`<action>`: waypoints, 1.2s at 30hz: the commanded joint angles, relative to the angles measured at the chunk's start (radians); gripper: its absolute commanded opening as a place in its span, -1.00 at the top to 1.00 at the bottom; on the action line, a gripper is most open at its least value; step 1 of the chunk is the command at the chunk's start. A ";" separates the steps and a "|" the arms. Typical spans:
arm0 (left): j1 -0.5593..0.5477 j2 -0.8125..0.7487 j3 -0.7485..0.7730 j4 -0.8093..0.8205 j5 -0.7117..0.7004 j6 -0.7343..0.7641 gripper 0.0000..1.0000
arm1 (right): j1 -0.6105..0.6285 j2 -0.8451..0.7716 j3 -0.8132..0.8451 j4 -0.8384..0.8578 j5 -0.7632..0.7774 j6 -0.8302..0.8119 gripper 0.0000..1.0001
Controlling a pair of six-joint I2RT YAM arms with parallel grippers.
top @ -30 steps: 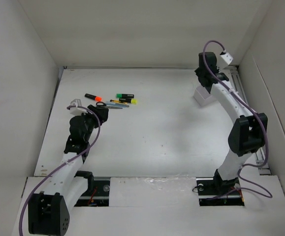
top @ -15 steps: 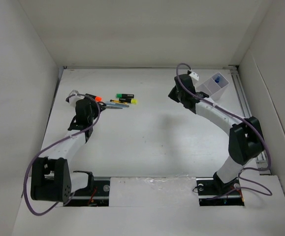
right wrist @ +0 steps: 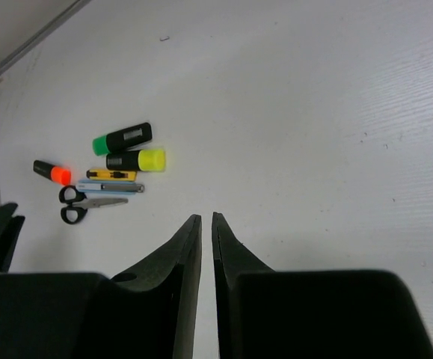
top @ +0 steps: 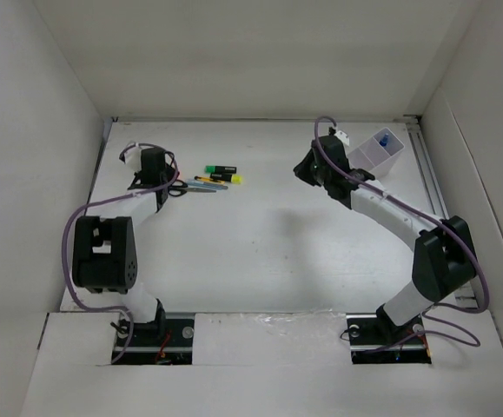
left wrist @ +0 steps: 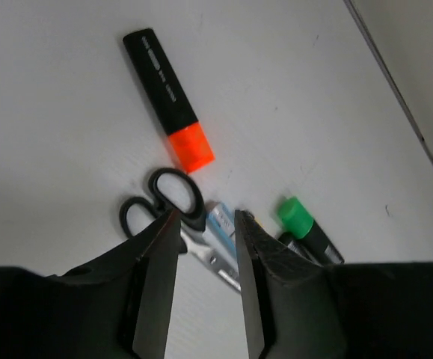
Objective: Sort the stationery into containers
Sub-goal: Pick up the pen from the center of the board.
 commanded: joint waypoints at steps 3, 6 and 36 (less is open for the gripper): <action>0.010 0.138 0.240 -0.091 -0.077 -0.036 0.24 | -0.002 -0.005 0.000 0.059 -0.055 -0.015 0.66; 0.010 0.270 0.412 -0.217 -0.132 -0.016 0.09 | -0.002 0.006 0.000 0.059 -0.066 -0.015 0.62; 0.021 0.589 0.733 -0.510 -0.178 -0.053 0.29 | -0.042 0.014 0.000 0.059 -0.133 -0.033 0.53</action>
